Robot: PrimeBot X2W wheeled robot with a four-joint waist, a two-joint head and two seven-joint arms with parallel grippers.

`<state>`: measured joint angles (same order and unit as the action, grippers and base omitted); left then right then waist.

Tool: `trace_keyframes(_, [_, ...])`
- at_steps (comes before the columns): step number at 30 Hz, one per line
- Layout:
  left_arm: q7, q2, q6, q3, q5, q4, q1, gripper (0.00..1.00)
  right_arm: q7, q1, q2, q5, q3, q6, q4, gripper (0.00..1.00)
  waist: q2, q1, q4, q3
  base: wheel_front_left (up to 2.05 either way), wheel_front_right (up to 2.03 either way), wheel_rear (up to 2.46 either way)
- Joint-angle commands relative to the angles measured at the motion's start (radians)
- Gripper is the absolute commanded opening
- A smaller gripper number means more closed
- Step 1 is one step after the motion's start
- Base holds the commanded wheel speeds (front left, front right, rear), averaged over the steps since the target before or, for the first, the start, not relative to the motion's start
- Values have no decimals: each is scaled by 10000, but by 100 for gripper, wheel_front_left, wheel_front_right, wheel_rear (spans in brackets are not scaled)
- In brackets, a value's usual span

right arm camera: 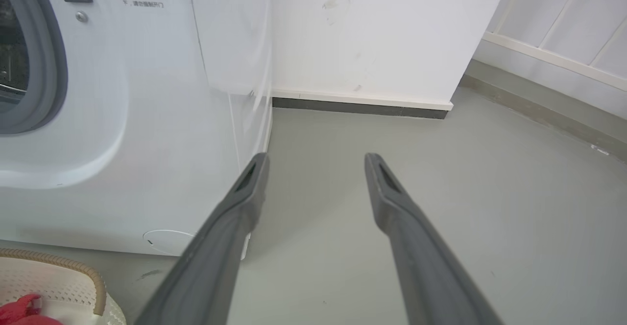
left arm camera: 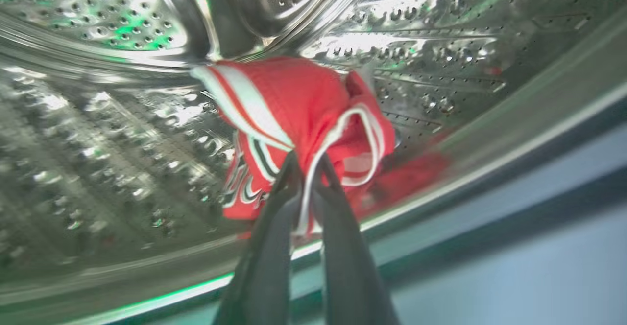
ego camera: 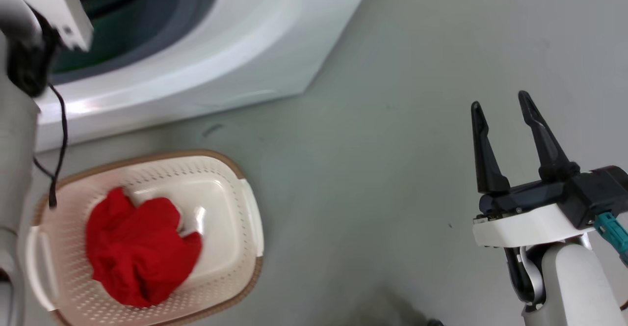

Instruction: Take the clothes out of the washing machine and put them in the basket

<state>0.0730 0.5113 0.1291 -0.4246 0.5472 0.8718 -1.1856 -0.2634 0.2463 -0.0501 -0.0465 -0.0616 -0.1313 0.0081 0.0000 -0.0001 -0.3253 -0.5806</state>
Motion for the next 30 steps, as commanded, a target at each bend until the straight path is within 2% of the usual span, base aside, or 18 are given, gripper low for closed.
trace_keyframes(1, [-249, 0, 7, -78, 151, -90, 283, 0, -19, -126, -3, 132, 59, 10, 49, 100, 0, 1, 628, 790, 0, 0, 0])
trace_keyframes(12, [-2669, -196, 10, -978, 1093, -907, 2650, 0, -19, -695, -3, 817, 265, 10, 344, 100, 0, 1, 1845, 2567, 0, 0, 0])
trace_keyframes(18, [-3348, -531, -80, -784, 1085, -1560, 3554, 0, -20, -996, -1, 978, 402, 10, 460, 100, 0, 1, 2451, 3308, 0, 0, 0])
trace_keyframes(26, [-3402, -1032, -415, 357, 283, -4457, 5192, 0, -20, -1337, 0, 1199, 502, 10, 583, 100, 0, 1, 3152, 4015, 0, 0, 0])
trace_keyframes(30, [-3405, -1250, -431, 805, -20, -5867, 6095, 0, -19, -1482, -1, 1231, 540, 10, 617, 100, 0, 1, 3361, 4223, 0, 0, 0])
